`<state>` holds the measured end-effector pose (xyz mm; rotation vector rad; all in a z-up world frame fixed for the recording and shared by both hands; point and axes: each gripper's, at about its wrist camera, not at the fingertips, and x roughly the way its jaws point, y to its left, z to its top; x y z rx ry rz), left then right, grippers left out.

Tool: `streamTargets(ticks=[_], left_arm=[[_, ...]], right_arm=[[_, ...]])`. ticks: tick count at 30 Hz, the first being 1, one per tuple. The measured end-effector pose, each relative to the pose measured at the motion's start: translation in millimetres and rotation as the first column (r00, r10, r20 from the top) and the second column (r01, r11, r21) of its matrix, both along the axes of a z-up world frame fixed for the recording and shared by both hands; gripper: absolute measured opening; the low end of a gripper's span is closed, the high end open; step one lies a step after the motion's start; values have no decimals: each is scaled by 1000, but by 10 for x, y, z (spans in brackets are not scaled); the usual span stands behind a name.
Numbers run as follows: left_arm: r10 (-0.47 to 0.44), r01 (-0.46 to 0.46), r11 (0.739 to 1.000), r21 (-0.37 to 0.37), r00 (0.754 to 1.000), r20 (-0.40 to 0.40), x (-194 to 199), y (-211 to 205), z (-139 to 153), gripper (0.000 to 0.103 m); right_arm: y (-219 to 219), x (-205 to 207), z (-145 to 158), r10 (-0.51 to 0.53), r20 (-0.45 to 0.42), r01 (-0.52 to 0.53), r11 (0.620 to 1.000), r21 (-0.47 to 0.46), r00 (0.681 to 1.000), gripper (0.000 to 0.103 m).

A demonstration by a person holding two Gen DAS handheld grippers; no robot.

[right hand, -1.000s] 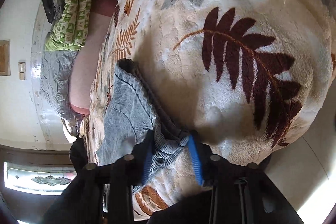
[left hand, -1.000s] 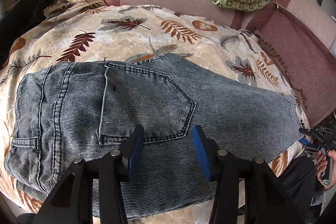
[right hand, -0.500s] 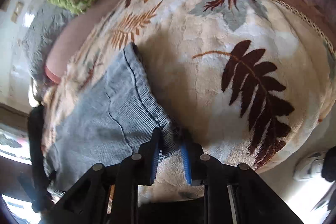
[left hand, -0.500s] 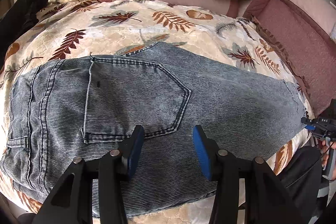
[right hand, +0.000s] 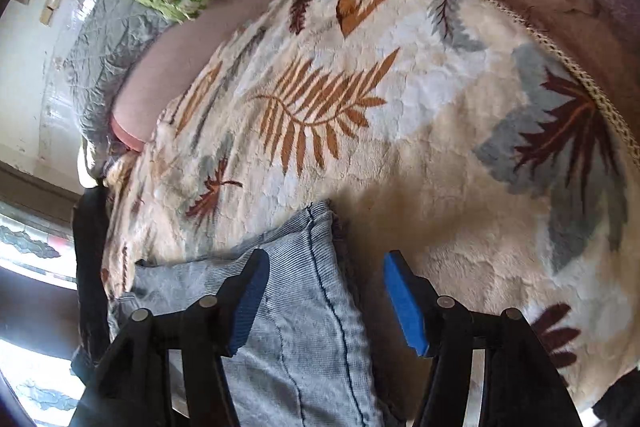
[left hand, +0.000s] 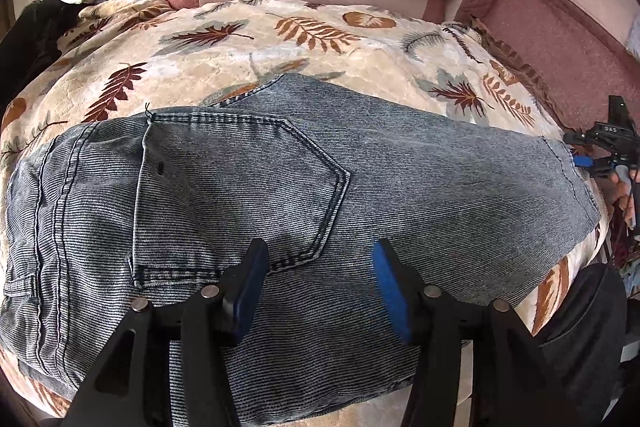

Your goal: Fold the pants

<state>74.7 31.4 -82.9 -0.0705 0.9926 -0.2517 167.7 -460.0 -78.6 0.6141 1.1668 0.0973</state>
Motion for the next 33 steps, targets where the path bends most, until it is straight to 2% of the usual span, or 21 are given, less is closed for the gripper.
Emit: streamTargets(ticks=[2, 4, 6, 7, 8, 11, 14, 17, 18, 19, 21, 22, 23, 24, 26, 29, 31, 33], left_arm=[[-4, 4, 1000, -3, 1000, 4, -1, -6, -8, 60], [-12, 12, 1000, 4, 1000, 13, -13, -33, -14, 63], [-28, 27, 999, 24, 999, 25, -27, -75, -25, 66], [-36, 35, 999, 39, 999, 32, -34, -98, -34, 67], [-42, 40, 998, 53, 998, 39, -42, -117, -42, 67], [-42, 38, 997, 65, 998, 51, -62, -131, -47, 67], [-38, 35, 998, 59, 998, 51, -59, -122, -48, 67], [-38, 35, 998, 59, 998, 46, -47, -127, -47, 67], [-34, 31, 998, 58, 998, 46, -43, -129, -48, 67], [-30, 27, 998, 54, 999, 45, -37, -130, -49, 67], [-20, 18, 999, 50, 999, 42, -24, -131, -46, 67], [-15, 13, 999, 45, 999, 38, -18, -127, -39, 67], [-13, 12, 999, 38, 999, 31, -15, -119, -26, 67], [-14, 14, 1000, 27, 1000, 23, -12, -101, -7, 67], [-6, 6, 1000, 6, 1000, 25, -21, -40, 68, 67], [30, -30, 1000, 5, 997, 74, -85, 101, 234, 67], [55, -58, 998, 22, 994, 97, -135, 204, 300, 67], [83, -88, 994, 71, 994, 70, -137, 286, 253, 67]], right_arm=[[68, 87, -107, 16, -22, -16, 1000, -21, 1000, 61], [123, 152, -111, 30, -7, -30, 999, -19, 1000, 61], [210, 235, -166, 78, -32, -78, 997, -21, 996, 61], [271, 285, -193, 104, -53, -108, 992, -65, 993, 54], [317, 320, -208, 115, -76, -123, 985, -120, 990, 38], [356, 356, -153, 125, -77, -135, 981, -142, 989, 21], [447, 290, 35, 150, -27, -152, 961, -233, 988, 15], [557, 192, 339, 162, 79, -126, 931, -343, 984, 13], [586, 184, 372, 161, 94, -117, 926, -358, 983, 13], [600, 210, 315, 164, 71, -125, 914, -385, 984, 13], [637, 284, 25, 171, -16, -161, 884, -439, 985, 13], [644, 290, -106, 168, -31, -165, 883, -440, 985, 18], [642, 264, -99, 161, 14, -138, 886, -443, 987, 22], [616, 256, -59, 144, 23, -120, 893, -433, 989, 24], [528, 234, 32, 105, 7, -94, 920, -380, 994, 37], [491, 52, 360, 55, 77, -18, 910, -414, 996, 37], [560, -139, 571, 76, 144, -22, 937, -350, 987, 38], [701, -274, 616, 136, 149, -95, 962, -256, 979, 56]])
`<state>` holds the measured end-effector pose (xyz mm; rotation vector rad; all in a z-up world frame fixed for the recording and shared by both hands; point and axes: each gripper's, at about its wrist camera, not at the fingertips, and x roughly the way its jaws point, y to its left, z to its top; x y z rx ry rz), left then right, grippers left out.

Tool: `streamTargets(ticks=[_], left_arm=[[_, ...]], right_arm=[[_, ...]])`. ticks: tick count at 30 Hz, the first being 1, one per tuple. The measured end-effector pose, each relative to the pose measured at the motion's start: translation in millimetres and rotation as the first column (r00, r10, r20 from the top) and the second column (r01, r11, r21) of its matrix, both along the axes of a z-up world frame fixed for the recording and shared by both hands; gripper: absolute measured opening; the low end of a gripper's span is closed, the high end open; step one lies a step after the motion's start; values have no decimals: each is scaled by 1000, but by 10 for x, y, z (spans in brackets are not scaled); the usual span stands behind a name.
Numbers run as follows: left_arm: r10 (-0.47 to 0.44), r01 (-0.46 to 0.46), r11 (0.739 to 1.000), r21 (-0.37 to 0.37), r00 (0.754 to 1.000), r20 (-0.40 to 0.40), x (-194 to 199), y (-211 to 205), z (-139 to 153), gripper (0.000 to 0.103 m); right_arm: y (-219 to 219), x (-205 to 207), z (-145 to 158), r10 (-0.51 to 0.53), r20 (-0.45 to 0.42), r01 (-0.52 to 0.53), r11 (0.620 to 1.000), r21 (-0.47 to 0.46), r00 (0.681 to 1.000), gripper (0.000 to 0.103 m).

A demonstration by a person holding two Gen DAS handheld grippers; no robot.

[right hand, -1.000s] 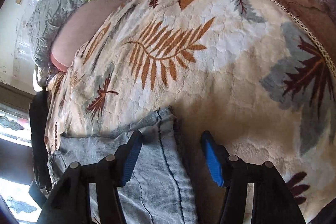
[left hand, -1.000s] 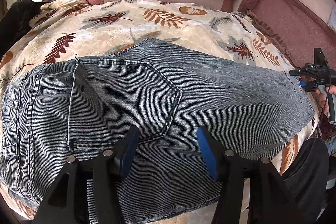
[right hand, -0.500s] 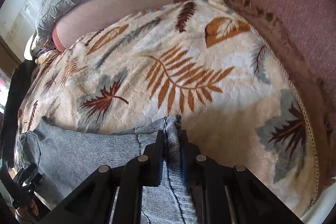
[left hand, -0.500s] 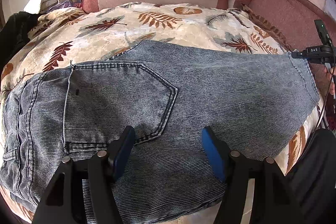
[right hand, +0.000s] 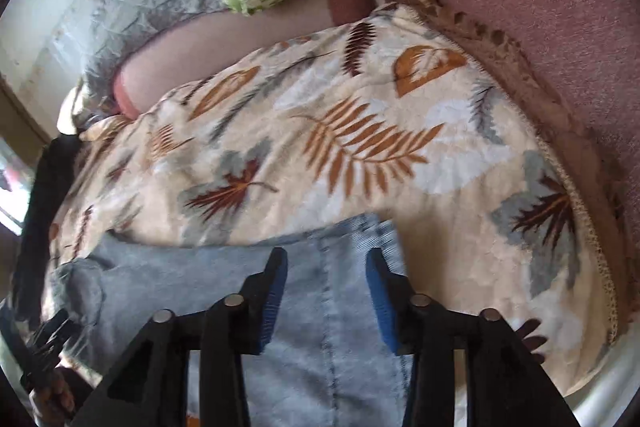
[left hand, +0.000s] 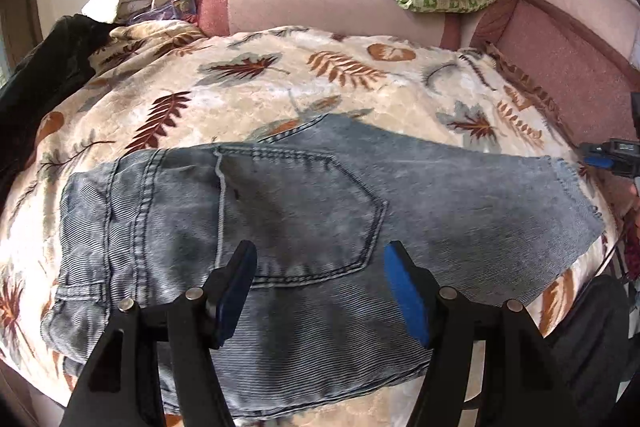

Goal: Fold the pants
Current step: 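Grasp the jeans by the back pocket seam with the left tool while the right tool grasps the waistband edge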

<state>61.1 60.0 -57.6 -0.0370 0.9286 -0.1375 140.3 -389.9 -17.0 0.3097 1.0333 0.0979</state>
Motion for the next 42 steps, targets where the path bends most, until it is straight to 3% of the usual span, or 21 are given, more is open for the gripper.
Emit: streamTargets(ticks=[1, 2, 3, 4, 5, 7, 10, 12, 15, 16, 19, 22, 26, 27, 29, 31, 36, 40, 42], left_arm=[[20, -19, 999, 28, 999, -30, 14, 37, -72, 67], [30, -25, 998, 60, 997, -75, 35, 61, -179, 67], [13, -2, 994, 107, 994, -108, 57, 38, -264, 67], [-13, 27, 987, 159, 996, -88, 39, -17, -253, 67], [-20, 36, 981, 191, 996, -85, 26, -58, -207, 67], [-37, 43, 989, 141, 998, -42, -11, -31, -18, 67], [16, -25, 997, 68, 992, 124, -61, 142, 355, 67], [91, -100, 994, 38, 978, 188, -13, 295, 474, 69], [167, -167, 986, -8, 977, 131, 176, 545, 300, 74], [191, -190, 982, -17, 977, 100, 226, 618, 202, 74], [235, -234, 972, -38, 972, 26, 260, 759, -82, 74], [245, -244, 966, -87, 969, 2, 231, 843, -200, 74], [239, -237, 966, -100, 971, 9, 220, 864, -213, 74], [237, -235, 967, -99, 971, 9, 223, 862, -217, 74], [230, -229, 970, -86, 973, 9, 232, 849, -221, 74], [230, -229, 970, -79, 973, 11, 238, 839, -227, 74], [234, -233, 970, -68, 972, 9, 245, 824, -244, 74], [227, -227, 973, -34, 974, 11, 265, 772, -265, 77], [217, -217, 976, -4, 976, 16, 266, 736, -275, 77]], right_arm=[[67, -42, -67, 27, -27, -25, 999, 45, 999, 75], [122, -73, -199, 37, -78, -32, 998, 61, 996, 84], [181, -63, -406, 51, -174, -44, 998, 44, 983, 84], [221, -37, -625, 54, -273, -54, 999, 9, 960, 83], [269, -41, -650, 57, -260, -67, 997, -31, 964, 82], [438, -14, -449, 58, -234, -83, 992, -97, 970, 80], [869, 90, 21, 146, -106, -157, 981, -109, 984, 80], [1294, 190, 272, 266, -28, -268, 961, -68, 963, 80], [2032, 449, 363, 418, 13, -418, 908, 5, 908, 80], [2287, 550, 321, 457, 7, -457, 889, 12, 889, 77], [3017, 895, 74, 555, -58, -558, 829, -49, 830, 43], [3496, 1134, -270, 599, -142, -614, 783, -101, 788, 40], [3758, 1279, -555, 610, -208, -639, 757, -132, 765, 39], [3760, 1315, -629, 611, -230, -646, 754, -122, 757, 34], [3817, 1303, -694, 630, -246, -668, 735, -116, 736, 14], [3868, 1246, -650, 640, -237, -681, 710, -178, 730, 4], [3953, 1126, -389, 650, -139, -647, 664, -374, 747, 3], [4076, 1143, -695, 651, -166, -640, 609, -469, 741, 3], [4021, 1195, -807, 622, -157, -617, 648, -446, 767, 3]])
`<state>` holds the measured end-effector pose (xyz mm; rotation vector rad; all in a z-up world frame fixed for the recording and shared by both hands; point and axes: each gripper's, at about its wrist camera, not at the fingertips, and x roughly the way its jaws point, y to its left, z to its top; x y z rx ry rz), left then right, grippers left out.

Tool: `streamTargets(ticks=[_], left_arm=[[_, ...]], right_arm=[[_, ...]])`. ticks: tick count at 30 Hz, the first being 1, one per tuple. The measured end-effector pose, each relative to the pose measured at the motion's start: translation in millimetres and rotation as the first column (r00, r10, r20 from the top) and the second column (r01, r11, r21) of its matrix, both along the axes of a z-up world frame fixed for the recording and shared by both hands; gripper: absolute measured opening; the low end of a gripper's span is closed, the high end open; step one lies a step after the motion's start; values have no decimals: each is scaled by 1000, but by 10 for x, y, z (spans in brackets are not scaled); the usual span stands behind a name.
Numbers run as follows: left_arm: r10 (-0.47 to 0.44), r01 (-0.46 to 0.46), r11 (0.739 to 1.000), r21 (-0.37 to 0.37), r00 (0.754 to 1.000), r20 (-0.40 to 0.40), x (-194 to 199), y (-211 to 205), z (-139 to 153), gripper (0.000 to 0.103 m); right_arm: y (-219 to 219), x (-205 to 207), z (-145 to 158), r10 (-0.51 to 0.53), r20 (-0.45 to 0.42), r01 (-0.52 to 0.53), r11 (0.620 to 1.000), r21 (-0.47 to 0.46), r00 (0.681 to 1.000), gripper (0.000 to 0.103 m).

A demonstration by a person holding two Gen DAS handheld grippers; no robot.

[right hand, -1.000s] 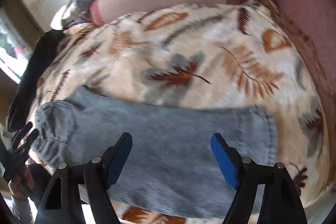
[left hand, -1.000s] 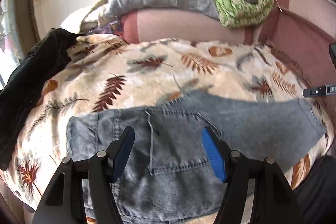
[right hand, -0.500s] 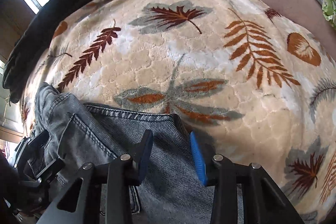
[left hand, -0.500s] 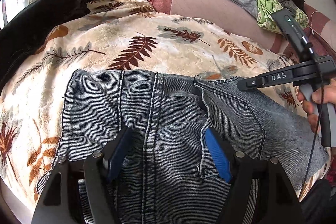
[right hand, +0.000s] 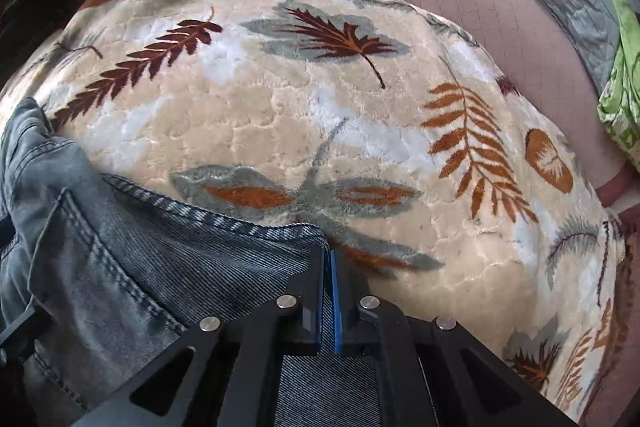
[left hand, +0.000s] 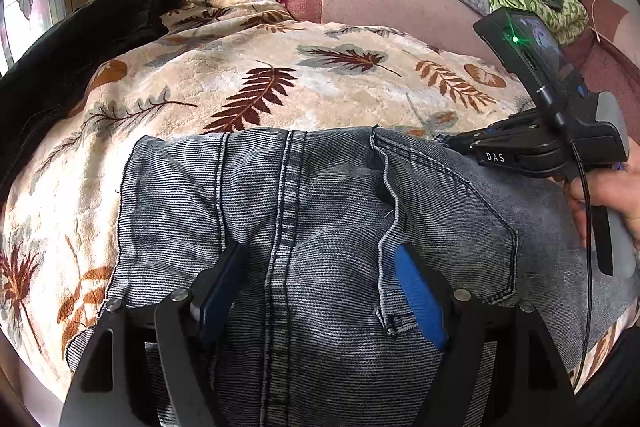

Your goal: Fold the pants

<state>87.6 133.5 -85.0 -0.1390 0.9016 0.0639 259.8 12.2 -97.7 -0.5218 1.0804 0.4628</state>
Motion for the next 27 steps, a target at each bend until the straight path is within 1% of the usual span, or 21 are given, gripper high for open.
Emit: streamTargets(ticks=[2, 4, 5, 7, 10, 12, 13, 14, 15, 16, 17, 18, 19, 21, 22, 23, 24, 25, 27], left_arm=[[-2, 2, 1000, 19, 1000, 2, -6, -21, -3, 77], [-2, 2, 1000, 25, 1000, 1, -4, -26, -6, 77], [-1, 1, 1000, 24, 1000, 1, -4, -25, -5, 77], [0, 0, 1000, 20, 1000, 2, -7, -19, -5, 77], [0, -1, 1000, 21, 1000, 2, -6, -22, -7, 78], [1, -1, 1000, 25, 1000, 3, -9, -25, -5, 78], [2, -2, 1000, 26, 1000, 3, -7, -28, -5, 78], [3, -3, 1000, 25, 1000, 3, -8, -25, -5, 78], [4, -4, 1000, 24, 1000, 4, -10, -26, -6, 78], [6, -6, 1000, 27, 1000, 3, -9, -34, -10, 78], [6, -6, 999, 32, 1000, 5, -13, -40, -12, 78], [4, -5, 999, 37, 1000, 10, -20, -45, -14, 78], [2, -2, 999, 42, 1000, 13, -25, -50, -17, 79], [1, -2, 999, 52, 1000, 15, -27, -61, -22, 79], [4, -5, 999, 54, 1000, 15, -26, -66, -21, 79], [7, -8, 998, 56, 1000, 15, -23, -71, -22, 79], [10, -11, 998, 57, 1000, 16, -22, -77, -23, 79], [13, -14, 998, 58, 1000, 18, -23, -80, -23, 79], [17, -18, 998, 65, 1000, 23, -28, -89, -28, 80]], right_arm=[[-34, 10, 31, -23, 17, 22, 1000, 19, 1000, 5], [-125, 17, 128, -47, -1, 47, 998, 51, 999, 5], [-224, 21, 206, -83, -15, 84, 992, 90, 996, 10], [-404, -8, 348, -152, -24, 154, 975, 158, 988, 10], [-628, -201, 486, -191, -91, 209, 939, 272, 977, 10], [-690, -350, 431, -194, -143, 228, 929, 291, 971, 15], [-706, -404, 354, -204, -162, 243, 929, 279, 966, 26], [-708, -396, 224, -220, -177, 259, 936, 240, 959, 49], [-711, -352, 53, -238, -201, 276, 944, 183, 950, 60], [-726, -337, -5, -243, -195, 280, 941, 188, 950, 62], [-726, -332, 38, -251, -178, 284, 938, 196, 952, 62], [-723, -333, 108, -263, -185, 298, 935, 195, 947, 62], [-742, -364, 219, -268, -183, 306, 925, 225, 946, 62], [-834, -501, 470, -277, -143, 308, 905, 294, 950, 62], [-896, -597, 550, -283, -139, 314, 894, 320, 949, 64], [-963, -702, 591, -277, -147, 312, 885, 345, 950, 71], [-1035, -799, 598, -280, -152, 316, 877, 361, 948, 73], [-1124, -888, 566, -301, -160, 340, 866, 366, 940, 74], [-1303, -1003, 396, -326, -210, 385, 838, 386, 922, 75]])
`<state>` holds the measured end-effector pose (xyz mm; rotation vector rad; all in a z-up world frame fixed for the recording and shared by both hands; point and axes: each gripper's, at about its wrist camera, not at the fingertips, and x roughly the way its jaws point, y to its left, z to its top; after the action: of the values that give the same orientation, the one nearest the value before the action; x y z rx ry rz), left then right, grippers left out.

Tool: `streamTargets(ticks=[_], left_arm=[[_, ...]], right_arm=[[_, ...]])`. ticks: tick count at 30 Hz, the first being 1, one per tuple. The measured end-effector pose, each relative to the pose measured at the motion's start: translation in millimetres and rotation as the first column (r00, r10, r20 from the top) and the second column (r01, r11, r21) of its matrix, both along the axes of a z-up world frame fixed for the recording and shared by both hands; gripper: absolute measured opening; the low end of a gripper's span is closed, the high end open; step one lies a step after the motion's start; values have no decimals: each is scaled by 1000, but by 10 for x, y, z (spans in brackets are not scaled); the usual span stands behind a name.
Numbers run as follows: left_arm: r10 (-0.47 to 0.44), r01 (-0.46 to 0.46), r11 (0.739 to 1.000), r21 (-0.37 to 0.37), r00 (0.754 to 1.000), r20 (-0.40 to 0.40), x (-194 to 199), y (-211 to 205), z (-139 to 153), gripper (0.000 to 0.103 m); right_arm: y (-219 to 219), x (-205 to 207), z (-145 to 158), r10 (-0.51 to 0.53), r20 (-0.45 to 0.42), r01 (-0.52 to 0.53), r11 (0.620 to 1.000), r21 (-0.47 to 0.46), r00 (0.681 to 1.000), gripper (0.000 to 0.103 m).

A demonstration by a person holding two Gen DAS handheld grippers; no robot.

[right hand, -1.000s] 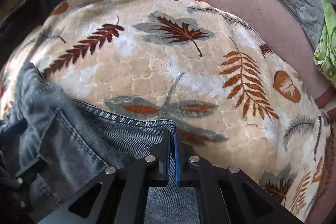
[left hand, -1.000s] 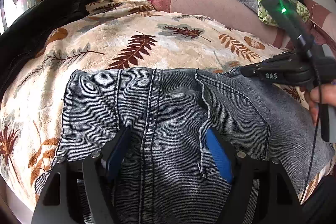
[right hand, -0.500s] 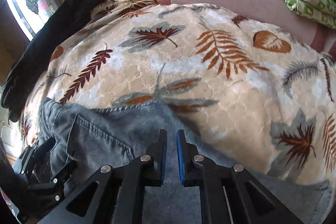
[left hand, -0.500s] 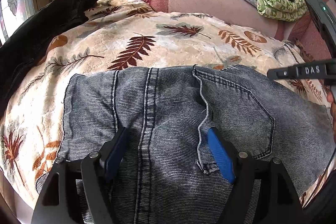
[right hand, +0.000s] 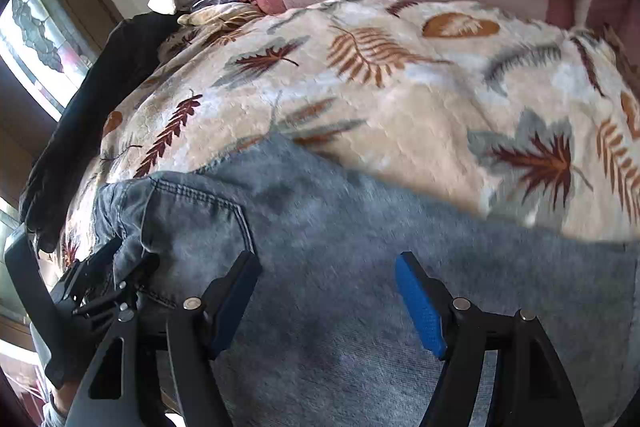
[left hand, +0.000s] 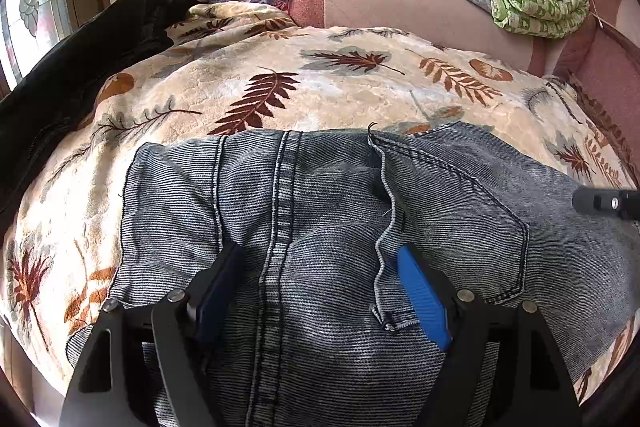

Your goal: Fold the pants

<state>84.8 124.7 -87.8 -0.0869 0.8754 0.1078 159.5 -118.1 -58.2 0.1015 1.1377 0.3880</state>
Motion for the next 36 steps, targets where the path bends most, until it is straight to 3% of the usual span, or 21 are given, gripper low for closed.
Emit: streamTargets(ticks=[3, 6, 9, 12, 14, 16, 20, 24, 28, 29, 33, 36], left_arm=[[-4, 4, 1000, 22, 1000, 11, -6, -36, -19, 81], [-9, 7, 997, 73, 1000, 21, -9, -95, -48, 84], [-7, 4, 997, 73, 999, 34, -20, -90, -53, 84], [-6, 3, 997, 74, 999, 47, -35, -92, -63, 84], [-4, -1, 997, 83, 998, 58, -40, -111, -75, 86], [-1, -6, 996, 93, 998, 66, -36, -126, -88, 87], [3, -12, 995, 102, 996, 84, -47, -140, -99, 89], [3, -12, 994, 105, 996, 91, -55, -146, -101, 89], [6, -16, 994, 111, 996, 94, -49, -164, -108, 89], [8, -19, 994, 112, 996, 93, -46, -167, -108, 90], [6, -15, 994, 105, 996, 90, -42, -159, -102, 90], [-18, 14, 995, 101, 999, 35, -30, -157, -26, 90]], right_arm=[[-216, 57, -433, -41, -105, 46, 998, 46, 994, 78], [-199, 85, -252, -11, -105, 16, 999, 50, 994, 80], [-393, -71, 45, -41, -5, 41, 984, 173, 999, 80], [-699, -186, -38, -119, 3, 114, 964, 239, 993, 99], [-844, -131, -341, -132, -76, 146, 964, 222, 988, 103], [-1016, -204, -444, -138, -14, 135, 931, 339, 990, 103], [-1114, -235, -301, -147, -7, 131, 861, 490, 989, 102], [-1358, -301, -172, -245, 33, 191, 825, 531, 969, 102], [-1609, -205, -496, -330, -126, 346, 789, 508, 936, 102], [-1612, -222, -461, -340, -101, 342, 792, 506, 935, 102], [-1379, -231, -386, -289, -24, 274, 875, 400, 957, 103], [-1346, -177, -386, -238, -67, 246, 907, 342, 969, 103]])
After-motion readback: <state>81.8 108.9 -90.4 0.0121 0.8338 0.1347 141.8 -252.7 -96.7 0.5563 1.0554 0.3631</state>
